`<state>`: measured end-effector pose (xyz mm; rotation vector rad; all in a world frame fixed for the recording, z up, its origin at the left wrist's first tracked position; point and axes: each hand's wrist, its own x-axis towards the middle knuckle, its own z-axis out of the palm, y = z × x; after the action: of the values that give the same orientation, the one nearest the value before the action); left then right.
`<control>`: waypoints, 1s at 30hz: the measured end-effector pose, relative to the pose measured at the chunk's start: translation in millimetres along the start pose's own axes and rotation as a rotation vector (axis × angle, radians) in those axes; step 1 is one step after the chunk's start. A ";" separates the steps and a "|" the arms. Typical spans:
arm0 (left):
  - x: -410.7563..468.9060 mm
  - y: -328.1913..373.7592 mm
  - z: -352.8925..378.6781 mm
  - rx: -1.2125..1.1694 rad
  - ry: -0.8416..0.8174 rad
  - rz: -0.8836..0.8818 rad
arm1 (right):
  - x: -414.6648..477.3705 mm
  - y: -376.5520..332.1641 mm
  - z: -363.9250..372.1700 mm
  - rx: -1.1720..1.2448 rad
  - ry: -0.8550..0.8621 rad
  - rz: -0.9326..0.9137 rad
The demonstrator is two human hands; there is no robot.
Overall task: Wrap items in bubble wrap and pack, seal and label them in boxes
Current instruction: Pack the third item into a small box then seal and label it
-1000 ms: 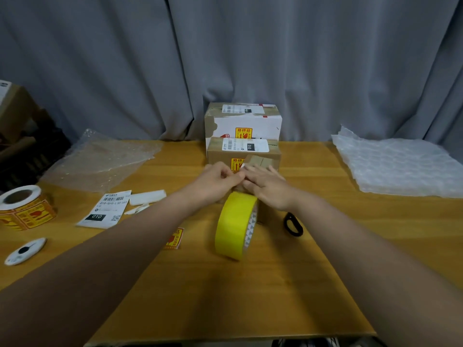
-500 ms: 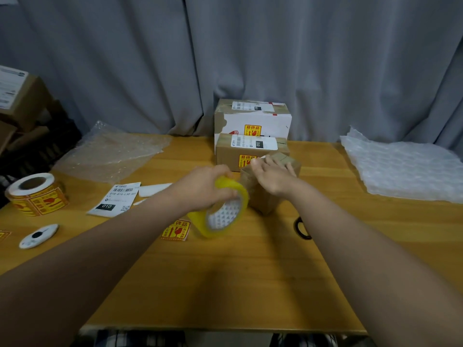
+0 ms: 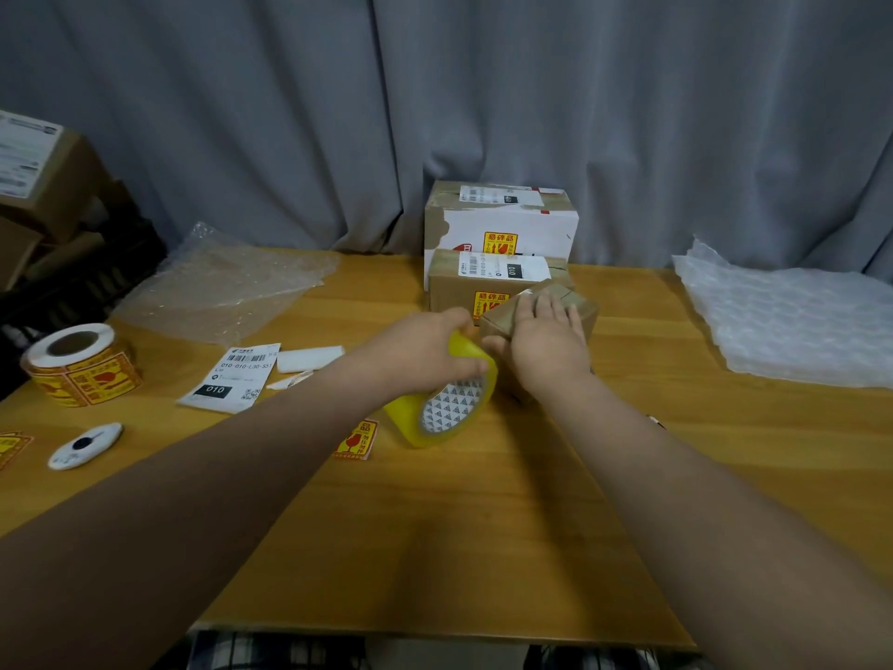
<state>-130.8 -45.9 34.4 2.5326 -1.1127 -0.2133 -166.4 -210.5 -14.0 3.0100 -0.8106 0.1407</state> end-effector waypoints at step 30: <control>19.9 16.0 12.9 0.223 0.056 -0.020 | -37.3 77.9 -7.6 0.505 0.348 0.154</control>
<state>-131.8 -73.9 28.8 2.7262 -1.1460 -0.0236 -238.3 -258.8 -10.1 3.1970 -1.1009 0.9799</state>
